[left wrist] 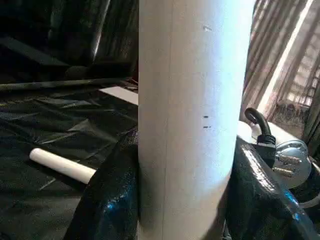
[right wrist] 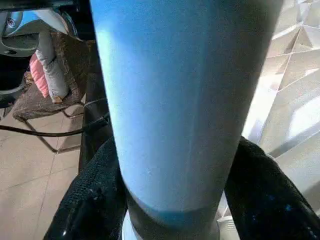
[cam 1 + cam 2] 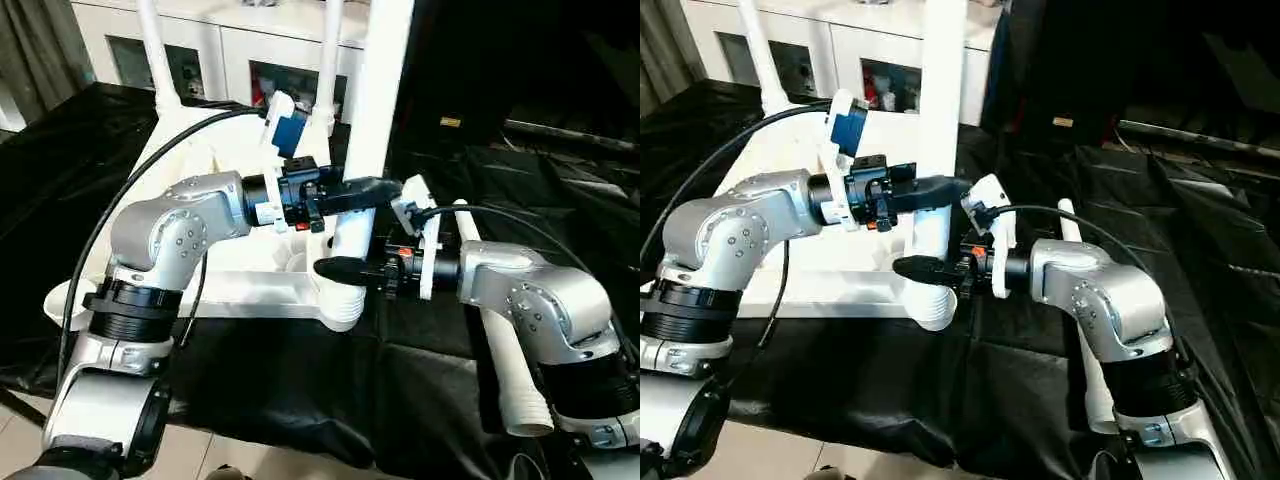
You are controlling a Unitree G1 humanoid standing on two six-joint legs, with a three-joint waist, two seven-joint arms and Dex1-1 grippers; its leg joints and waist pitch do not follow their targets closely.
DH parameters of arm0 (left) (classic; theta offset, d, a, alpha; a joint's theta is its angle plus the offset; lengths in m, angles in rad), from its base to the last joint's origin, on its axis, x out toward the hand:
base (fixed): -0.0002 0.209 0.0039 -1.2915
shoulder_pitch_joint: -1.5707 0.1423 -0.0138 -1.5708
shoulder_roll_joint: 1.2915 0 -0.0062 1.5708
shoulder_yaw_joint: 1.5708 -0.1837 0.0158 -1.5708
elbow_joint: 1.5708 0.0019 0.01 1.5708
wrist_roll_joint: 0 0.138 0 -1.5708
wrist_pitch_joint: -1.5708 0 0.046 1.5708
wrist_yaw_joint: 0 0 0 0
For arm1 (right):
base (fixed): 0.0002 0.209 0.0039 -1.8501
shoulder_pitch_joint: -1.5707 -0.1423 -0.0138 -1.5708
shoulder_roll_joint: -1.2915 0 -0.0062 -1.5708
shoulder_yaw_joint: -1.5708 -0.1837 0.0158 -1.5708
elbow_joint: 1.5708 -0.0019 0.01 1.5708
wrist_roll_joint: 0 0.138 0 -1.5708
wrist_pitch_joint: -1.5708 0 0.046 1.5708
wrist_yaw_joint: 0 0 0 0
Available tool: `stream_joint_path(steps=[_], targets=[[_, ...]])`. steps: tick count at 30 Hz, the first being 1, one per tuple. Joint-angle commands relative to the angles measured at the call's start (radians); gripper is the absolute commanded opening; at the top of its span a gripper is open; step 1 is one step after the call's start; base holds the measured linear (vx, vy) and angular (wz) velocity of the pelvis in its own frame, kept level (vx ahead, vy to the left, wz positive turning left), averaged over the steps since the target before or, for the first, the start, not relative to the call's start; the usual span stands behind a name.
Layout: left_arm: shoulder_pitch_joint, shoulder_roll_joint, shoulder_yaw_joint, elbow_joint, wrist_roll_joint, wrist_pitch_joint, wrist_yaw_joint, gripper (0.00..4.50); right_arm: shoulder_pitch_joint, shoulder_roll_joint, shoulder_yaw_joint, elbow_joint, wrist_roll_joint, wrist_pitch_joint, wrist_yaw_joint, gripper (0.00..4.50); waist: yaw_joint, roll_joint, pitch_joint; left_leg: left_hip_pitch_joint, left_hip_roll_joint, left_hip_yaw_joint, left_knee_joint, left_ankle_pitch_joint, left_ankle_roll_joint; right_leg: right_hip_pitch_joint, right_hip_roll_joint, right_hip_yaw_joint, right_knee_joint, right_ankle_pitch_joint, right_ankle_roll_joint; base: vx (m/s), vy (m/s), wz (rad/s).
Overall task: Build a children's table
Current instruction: Pick table leg
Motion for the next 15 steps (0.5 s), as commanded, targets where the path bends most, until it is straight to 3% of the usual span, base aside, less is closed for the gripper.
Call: stream_joint_path(steps=[1,6,7,9,11,15], targets=[[-0.011,0.001,-0.012,-0.028,-0.007,0.004,-0.015,1.86,0.006,-0.009,-0.011,0.004,0.001,0.0,-0.001,2.66,0.003,0.014,-0.071,0.015,0.006,0.003,-0.062,-0.189,-0.047,0.057,-0.049,0.024,-0.071,-0.168,-0.174,0.0,0.0,0.0],[-0.012,0.005,-0.013,-0.024,-0.002,0.002,-0.025,1.86,0.007,-0.008,-0.012,0.003,0.003,0.0,-0.004,2.66,0.003,0.016,-0.07,0.017,0.006,0.003,-0.062,-0.195,-0.049,0.056,-0.048,0.024,-0.071,-0.164,-0.177,0.0,0.0,0.0],[-0.012,0.006,-0.013,-0.024,-0.002,0.002,-0.025,1.86,0.007,-0.008,-0.012,0.003,0.003,0.0,-0.004,2.32,0.003,0.015,-0.071,0.016,0.006,0.003,-0.062,-0.194,-0.049,0.058,-0.048,0.024,-0.07,-0.165,-0.177,0.0,0.0,0.0],[-0.014,0.008,-0.011,-0.021,-0.002,0.002,-0.03,1.86,0.009,-0.007,-0.014,0.001,0.007,0.003,-0.005,2.29,0.003,0.018,-0.071,0.016,0.006,0.002,-0.062,-0.191,-0.049,0.057,-0.048,0.024,-0.069,-0.154,-0.179,0.0,0.0,0.0],[-0.014,0.008,-0.01,-0.021,-0.002,0.001,-0.031,1.86,0.01,-0.007,-0.014,-0.001,0.008,0.003,-0.005,1.98,0.003,0.017,-0.071,0.016,0.006,0.002,-0.062,-0.192,-0.049,0.057,-0.048,0.023,-0.069,-0.152,-0.18,0.0,0.0,0.0],[-0.012,0.007,-0.01,-0.022,-0.003,0.0,-0.035,1.86,0.012,-0.007,-0.012,-0.001,0.008,0.003,-0.007,1.92,0.003,0.017,-0.071,0.017,0.006,0.003,-0.062,-0.193,-0.049,0.057,-0.048,0.024,-0.07,-0.159,-0.179,0.0,0.0,0.0]])
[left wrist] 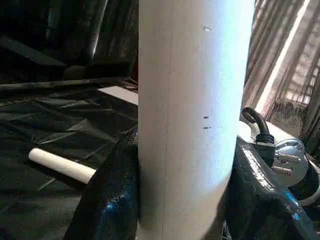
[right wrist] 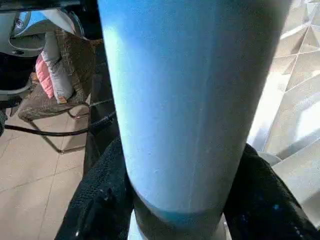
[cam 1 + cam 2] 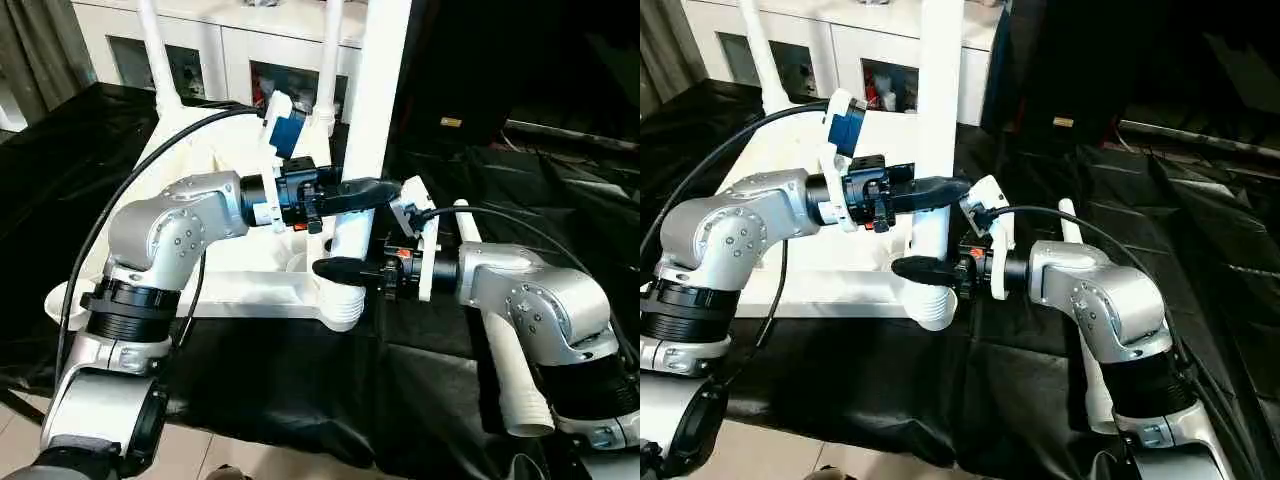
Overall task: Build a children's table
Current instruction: Pick table leg
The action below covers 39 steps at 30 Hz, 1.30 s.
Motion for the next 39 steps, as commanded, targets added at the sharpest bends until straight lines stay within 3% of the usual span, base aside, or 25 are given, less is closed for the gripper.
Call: stream_joint_path(steps=[1,5,6,7,10,11,15,18,20,22,24,28,29,30,31,32,33,37,39], targets=[[-0.011,0.002,-0.01,-0.023,-0.004,0.0,-0.026,1.86,0.009,-0.008,-0.014,0.001,-0.003,0.002,-0.009,1.91,0.003,0.016,-0.072,0.017,0.006,0.003,-0.062,-0.191,-0.048,0.057,-0.048,0.024,-0.07,-0.156,-0.18,0.0,0.0,0.0],[-0.008,0.002,-0.013,-0.025,0.001,-0.007,-0.026,1.86,0.01,-0.004,-0.014,0.002,-0.003,-0.002,-0.016,1.9,0.004,0.017,-0.071,0.016,0.006,0.003,-0.062,-0.191,-0.049,0.058,-0.048,0.024,-0.07,-0.157,-0.179,0.0,0.0,0.0],[-0.01,-0.005,-0.005,-0.021,-0.005,-0.007,-0.02,2.42,0.01,-0.001,-0.015,0.003,-0.004,-0.004,-0.019,1.9,0.003,0.016,-0.072,0.016,0.006,0.002,-0.062,-0.19,-0.049,0.058,-0.048,0.024,-0.07,-0.155,-0.179,0.0,0.0,0.0],[-0.019,-0.011,0.005,-0.012,-0.01,0.002,-0.005,2.42,0.011,0.003,-0.017,0.006,-0.007,-0.01,-0.026,1.9,0.004,0.021,-0.072,0.016,0.006,0.002,-0.062,-0.192,-0.051,0.057,-0.048,0.023,-0.069,-0.155,-0.18,0.0,0.0,0.0],[-0.032,-0.022,0.022,0.012,0.002,-0.008,0.033,2.62,0.012,0.015,-0.025,0.012,-0.013,-0.021,-0.045,1.9,0.003,0.018,-0.072,0.016,0.005,0.003,-0.061,-0.197,-0.052,0.057,-0.048,0.023,-0.071,-0.158,-0.183,0.0,0.0,0.0],[-0.03,-0.025,0.027,0.014,0.001,-0.018,0.032,2.91,0.013,0.021,-0.032,0.015,-0.016,-0.028,-0.057,1.9,0.003,0.021,-0.072,0.016,0.005,0.002,-0.062,-0.199,-0.054,0.057,-0.048,0.023,-0.071,-0.161,-0.183,0.0,0.0,0.0],[-0.023,-0.085,0.103,0.044,-0.007,-0.124,0.098,3.04,0.014,0.06,-0.069,0.035,-0.025,-0.053,-0.119,1.89,0.003,0.018,-0.072,0.014,0.005,0.002,-0.061,-0.197,-0.054,0.06,-0.05,0.023,-0.072,-0.152,-0.188,0.0,0.0,0.0],[-0.027,-0.172,0.237,0.075,-0.094,-0.201,0.188,3.08,0.014,0.106,-0.113,0.055,-0.024,-0.077,-0.189,1.89,0.003,0.013,-0.073,0.011,0.003,0.004,-0.059,-0.188,-0.05,0.061,-0.05,0.024,-0.07,-0.136,-0.195,0.0,0.0,0.0],[-0.026,-0.198,0.289,0.084,-0.129,-0.236,0.212,3.08,0.013,0.129,-0.129,0.068,-0.035,-0.101,-0.228,1.89,0.003,0.014,-0.073,0.013,0.003,0.003,-0.059,-0.192,-0.045,0.06,-0.049,0.023,-0.072,-0.142,-0.192,0.0,0.0,0.0],[-0.016,-0.188,0.29,0.085,-0.104,-0.269,0.215,3.08,0.011,0.151,-0.143,0.087,-0.065,-0.146,-0.284,1.89,0.001,0.014,-0.072,0.012,0.003,0.002,-0.061,-0.195,-0.048,0.058,-0.049,0.023,-0.074,-0.159,-0.181,0.0,0.0,0.0],[0.012,-0.143,0.241,0.072,-0.042,-0.285,0.169,3.08,0.007,0.158,-0.144,0.115,-0.112,-0.202,-0.331,1.89,-0.001,0.016,-0.073,0.017,0.005,0.002,-0.063,-0.192,-0.053,0.055,-0.049,0.023,-0.076,-0.179,-0.153,0.0,0.0,0.0],[0.097,0.074,-0.036,0.083,0.274,-0.396,0.018,3.08,0.01,0.141,-0.111,0.185,-0.216,-0.32,-0.378,1.89,-0.004,0.019,-0.071,0.019,0.008,-0.001,-0.07,-0.199,-0.058,0.049,-0.049,0.025,-0.078,-0.227,-0.097,0.0,0.0,0.0],[0.106,0.099,-0.071,0.094,0.321,-0.43,0.005,3.08,0.013,0.138,-0.106,0.19,-0.226,-0.325,-0.379,1.89,-0.007,0.023,-0.071,0.02,0.007,0.0,-0.07,-0.197,-0.064,0.048,-0.046,0.026,-0.076,-0.212,-0.095,0.0,0.0,0.0],[0.12,0.131,-0.117,0.112,0.375,-0.482,-0.023,3.08,0.017,0.139,-0.108,0.195,-0.231,-0.327,-0.388,1.89,-0.007,0.014,-0.071,0.021,0.008,0.003,-0.07,-0.193,-0.069,0.048,-0.047,0.027,-0.073,-0.186,-0.109,0.0,0.0,0.0],[0.129,0.148,-0.144,0.123,0.404,-0.511,-0.043,3.08,0.019,0.139,-0.111,0.199,-0.234,-0.328,-0.396,1.89,-0.002,0.013,-0.071,0.02,0.008,0.001,-0.07,-0.187,-0.061,0.049,-0.05,0.026,-0.076,-0.188,-0.108,0.0,0.0,0.0],[0.151,0.182,-0.2,0.148,0.454,-0.565,-0.094,3.08,0.022,0.139,-0.114,0.21,-0.24,-0.33,-0.408,1.89,-0.003,0.018,-0.072,0.019,0.009,0.001,-0.071,-0.184,-0.062,0.049,-0.051,0.027,-0.071,-0.173,-0.115,0.0,0.0,0.0],[0.169,0.204,-0.24,0.164,0.48,-0.59,-0.138,3.08,0.023,0.145,-0.123,0.219,-0.241,-0.331,-0.421,1.89,-0.005,0.018,-0.071,0.018,0.009,0.002,-0.072,-0.189,-0.065,0.048,-0.05,0.028,-0.069,-0.172,-0.117,0.0,0.0,0.0],[0.184,0.21,-0.264,0.187,0.485,-0.612,-0.18,3.08,0.022,0.15,-0.127,0.224,-0.238,-0.336,-0.42,1.89,-0.004,0.02,-0.073,0.021,0.009,0.005,-0.071,-0.192,-0.073,0.048,-0.052,0.028,-0.064,-0.136,-0.152,0.0,0.0,0.0],[0.182,0.217,-0.298,0.233,0.505,-0.619,-0.208,2.72,0.024,0.151,-0.121,0.221,-0.234,-0.343,-0.399,1.89,-0.005,0.021,-0.07,0.019,0.008,0.005,-0.071,-0.21,-0.069,0.047,-0.052,0.028,-0.066,-0.149,-0.158,0.0,0.0,0.0]])
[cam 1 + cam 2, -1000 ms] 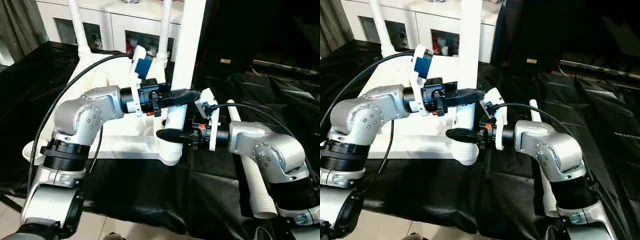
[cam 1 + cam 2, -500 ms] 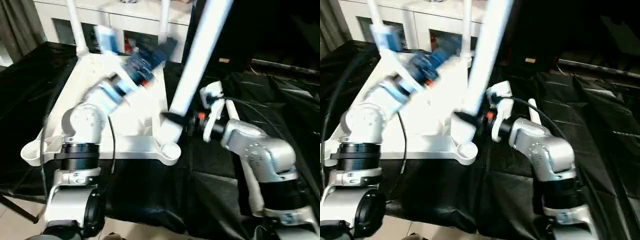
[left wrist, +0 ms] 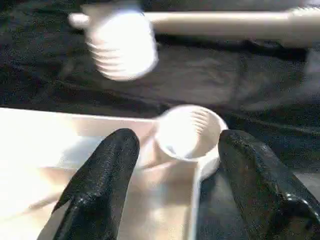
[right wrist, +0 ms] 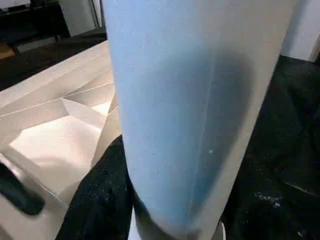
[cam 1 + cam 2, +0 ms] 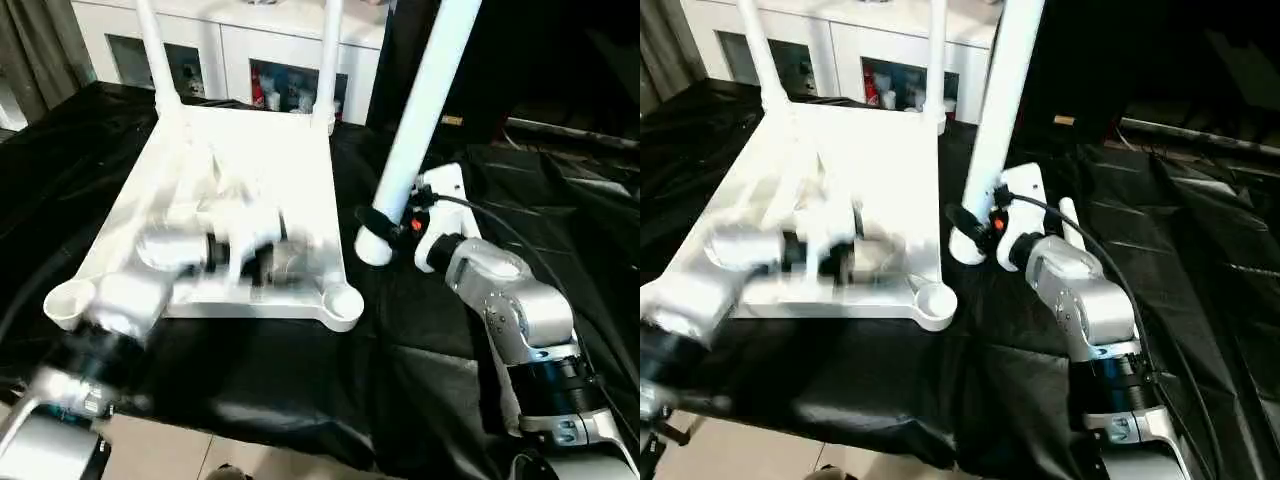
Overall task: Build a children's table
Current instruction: Pick table leg
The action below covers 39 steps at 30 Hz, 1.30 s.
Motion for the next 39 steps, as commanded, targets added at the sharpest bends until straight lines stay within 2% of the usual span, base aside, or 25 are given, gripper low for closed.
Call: stream_joint_path(steps=[1,3,5,9,10,11,13,15,18,22,25,27,30,34,37,38,39], targets=[[-0.019,0.009,-0.036,0.047,0.04,-0.026,-0.02,2.72,0.006,-0.005,-0.009,-0.011,0.006,-0.022,0.024,1.89,-0.003,0.019,-0.071,0.022,0.008,0.005,-0.069,-0.218,-0.069,0.05,-0.052,0.029,-0.066,-0.155,-0.158,0.0,0.0,0.0],[-0.039,0.008,-0.056,0.126,0.087,-0.069,-0.024,2.51,0.013,-0.006,0.001,-0.023,0.006,-0.024,0.044,1.89,-0.004,0.018,-0.07,0.023,0.007,0.004,-0.071,-0.245,-0.067,0.049,-0.053,0.03,-0.074,-0.207,-0.142,0.0,0.0,0.0],[-0.049,0.006,-0.06,0.161,0.097,-0.086,-0.036,2.28,0.016,-0.006,0.004,-0.027,0.008,-0.022,0.048,1.89,-0.002,0.02,-0.072,0.023,0.008,0.002,-0.071,-0.24,-0.069,0.049,-0.055,0.03,-0.075,-0.211,-0.139,0.0,0.0,0.0],[-0.073,0.008,-0.068,0.238,0.116,-0.114,-0.08,2.18,0.026,-0.01,0.013,-0.037,0.008,-0.021,0.057,1.89,-0.001,0.022,-0.074,0.023,0.01,0.001,-0.069,-0.22,-0.068,0.051,-0.055,0.028,-0.065,-0.138,-0.173,0.0,0.0,0.0],[-0.076,0.008,-0.069,0.245,0.119,-0.117,-0.079,1.89,0.027,-0.011,0.013,-0.038,0.008,-0.02,0.058,1.89,-0.002,0.02,-0.074,0.023,0.009,0.002,-0.069,-0.22,-0.065,0.051,-0.054,0.028,-0.066,-0.135,-0.176,0.0,0.0,0.0],[-0.079,0.008,-0.071,0.253,0.123,-0.121,-0.077,1.88,0.027,-0.011,0.014,-0.039,0.008,-0.02,0.059,1.89,-0.002,0.021,-0.073,0.023,0.009,0.002,-0.069,-0.226,-0.065,0.051,-0.055,0.028,-0.066,-0.136,-0.18,0.0,0.0,0.0],[-0.097,0.007,-0.078,0.302,0.142,-0.146,-0.083,1.8,0.03,-0.011,0.015,-0.042,0.005,-0.018,0.07,1.89,-0.002,0.021,-0.073,0.024,0.008,0.003,-0.069,-0.232,-0.062,0.051,-0.054,0.028,-0.068,-0.147,-0.18,0.0,0.0,0.0],[-0.109,0.003,-0.076,0.335,0.151,-0.16,-0.093,1.46,0.031,-0.01,0.016,-0.044,0.003,-0.018,0.075,1.89,-0.001,0.024,-0.073,0.024,0.01,0.001,-0.07,-0.237,-0.065,0.052,-0.057,0.029,-0.067,-0.156,-0.18,0.0,0.0,0.0],[-0.123,-0.004,-0.068,0.375,0.161,-0.18,-0.109,1.32,0.034,-0.011,0.016,-0.046,0.001,-0.018,0.079,1.89,0.0,0.023,-0.073,0.025,0.01,0.0,-0.07,-0.244,-0.068,0.052,-0.058,0.029,-0.068,-0.16,-0.184,0.0,0.0,0.0],[-0.13,-0.005,-0.068,0.4,0.165,-0.189,-0.119,0.94,0.034,-0.011,0.016,-0.046,0.0,-0.019,0.082,1.89,0.0,0.022,-0.073,0.025,0.011,0.001,-0.07,-0.242,-0.066,0.052,-0.058,0.029,-0.066,-0.141,-0.194,0.0,0.0,0.0],[-0.138,-0.01,-0.066,0.426,0.171,-0.205,-0.122,0.61,0.032,-0.012,0.015,-0.045,-0.002,-0.02,0.086,1.89,0.0,0.022,-0.07,0.026,0.011,0.001,-0.071,-0.262,-0.066,0.05,-0.059,0.029,-0.071,-0.182,-0.189,0.0,0.0,0.0],[-0.144,-0.016,-0.059,0.443,0.173,-0.213,-0.128,0.42,0.031,-0.013,0.015,-0.043,-0.003,-0.022,0.089,1.89,0.0,0.021,-0.067,0.029,0.012,-0.001,-0.074,-0.295,-0.07,0.048,-0.061,0.03,-0.077,-0.241,-0.179,0.0,0.0,0.0],[-0.15,-0.02,-0.056,0.46,0.177,-0.221,-0.134,0.25,0.028,-0.012,0.016,-0.039,-0.005,-0.024,0.091,1.89,-0.001,0.021,-0.066,0.03,0.012,-0.004,-0.076,-0.321,-0.074,0.046,-0.063,0.031,-0.081,-0.299,-0.166,0.0,0.0,0.0],[-0.147,-0.026,-0.05,0.459,0.171,-0.211,-0.13,0.0,0.029,-0.011,0.015,-0.042,-0.002,-0.019,0.091,1.89,-0.002,0.021,-0.066,0.031,0.013,-0.004,-0.077,-0.327,-0.075,0.044,-0.062,0.031,-0.081,-0.301,-0.166,0.0,0.0,0.0],[-0.126,-0.045,-0.016,0.428,0.143,-0.108,-0.093,0.0,0.037,-0.028,0.038,-0.064,0.017,0.024,0.138,1.89,-0.002,0.022,-0.067,0.031,0.013,-0.003,-0.075,-0.317,-0.07,0.047,-0.06,0.03,-0.078,-0.269,-0.179,0.0,0.0,0.0],[-0.111,-0.055,-0.005,0.405,0.128,-0.082,-0.082,0.0,0.04,-0.036,0.048,-0.072,0.023,0.035,0.159,1.89,-0.001,0.026,-0.067,0.03,0.013,-0.003,-0.075,-0.311,-0.067,0.048,-0.061,0.03,-0.076,-0.256,-0.183,0.0,0.0,0.0],[-0.101,-0.062,0.001,0.39,0.118,-0.067,-0.075,0.0,0.042,-0.04,0.053,-0.077,0.027,0.041,0.171,1.89,-0.002,0.022,-0.067,0.027,0.013,-0.003,-0.075,-0.303,-0.06,0.051,-0.061,0.031,-0.078,-0.251,-0.183,0.0,0.0,0.0]])
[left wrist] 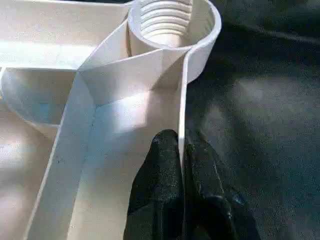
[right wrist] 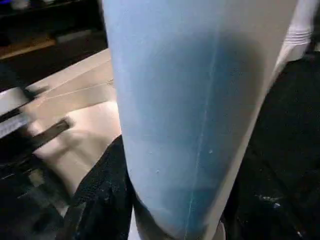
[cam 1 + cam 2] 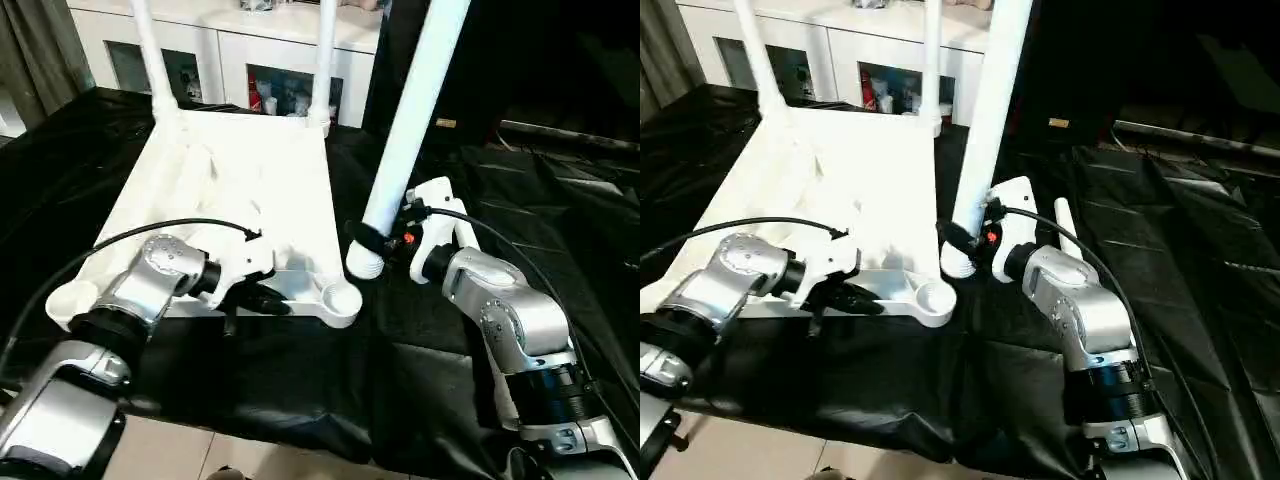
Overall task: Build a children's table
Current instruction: Insert table leg to table base
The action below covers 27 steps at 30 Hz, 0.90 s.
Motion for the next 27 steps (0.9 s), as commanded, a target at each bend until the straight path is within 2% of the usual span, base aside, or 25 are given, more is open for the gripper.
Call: stream_joint_path(steps=[1,4,5,6,9,16,18,27], targets=[[0.036,-0.029,0.046,-0.043,-0.054,0.063,0.054,0.0,0.005,-0.018,0.008,-0.028,0.017,0.021,0.03,1.89,0.001,0.016,-0.068,0.018,0.014,-0.003,-0.073,-0.295,-0.058,0.046,-0.061,0.028,-0.077,-0.246,-0.181,0.0,0.0,0.0],[0.066,-0.049,0.058,-0.084,-0.071,0.081,0.083,0.0,0.003,-0.018,0.01,-0.019,0.014,0.018,0.033,1.89,-0.001,0.012,-0.069,0.011,0.013,-0.001,-0.071,-0.258,-0.046,0.05,-0.062,0.029,-0.076,-0.226,-0.186,0.0,0.0,0.0],[0.096,-0.063,0.057,-0.112,-0.071,0.073,0.097,0.0,-0.006,-0.012,0.01,0.003,0.005,0.009,0.031,1.89,-0.004,0.004,-0.069,0.009,0.011,0.002,-0.07,-0.245,-0.038,0.049,-0.059,0.029,-0.078,-0.228,-0.181,0.0,0.0,0.0],[0.102,-0.065,0.056,-0.114,-0.07,0.071,0.099,0.0,-0.007,-0.011,0.01,0.007,0.004,0.008,0.031,1.89,-0.004,0.009,-0.067,0.01,0.01,0.002,-0.07,-0.247,-0.034,0.047,-0.06,0.029,-0.081,-0.252,-0.175,0.0,0.0,0.0],[0.131,-0.084,0.072,-0.133,-0.054,0.08,0.141,0.0,-0.018,-0.007,0.015,0.034,-0.007,-0.004,0.034,1.89,-0.005,0.008,-0.067,0.012,0.01,0.003,-0.07,-0.254,-0.03,0.043,-0.06,0.03,-0.086,-0.304,-0.154,0.0,0.0,0.0],[0.151,-0.108,0.111,-0.148,-0.058,0.064,0.212,0.0,-0.035,0.004,0.018,0.087,-0.021,-0.042,0.032,1.89,-0.012,0.012,-0.068,0.009,0.008,0.002,-0.07,-0.256,-0.027,0.042,-0.059,0.029,-0.088,-0.312,-0.145,0.0,0.0,0.0],[0.161,-0.112,0.12,-0.152,-0.06,0.053,0.22,0.0,-0.041,0.01,0.022,0.114,-0.034,-0.063,0.03,1.89,-0.018,0.009,-0.067,0.007,0.008,0.002,-0.072,-0.257,-0.024,0.042,-0.058,0.028,-0.089,-0.313,-0.143,0.0,0.0,0.0],[0.192,-0.094,0.101,-0.192,-0.043,0.079,0.176,0.0,-0.066,0.031,0.026,0.192,-0.063,-0.123,0.022,1.89,-0.024,0.012,-0.068,0.009,0.01,0.003,-0.071,-0.253,-0.018,0.04,-0.057,0.029,-0.088,-0.296,-0.155,0.0,0.0,0.0]])
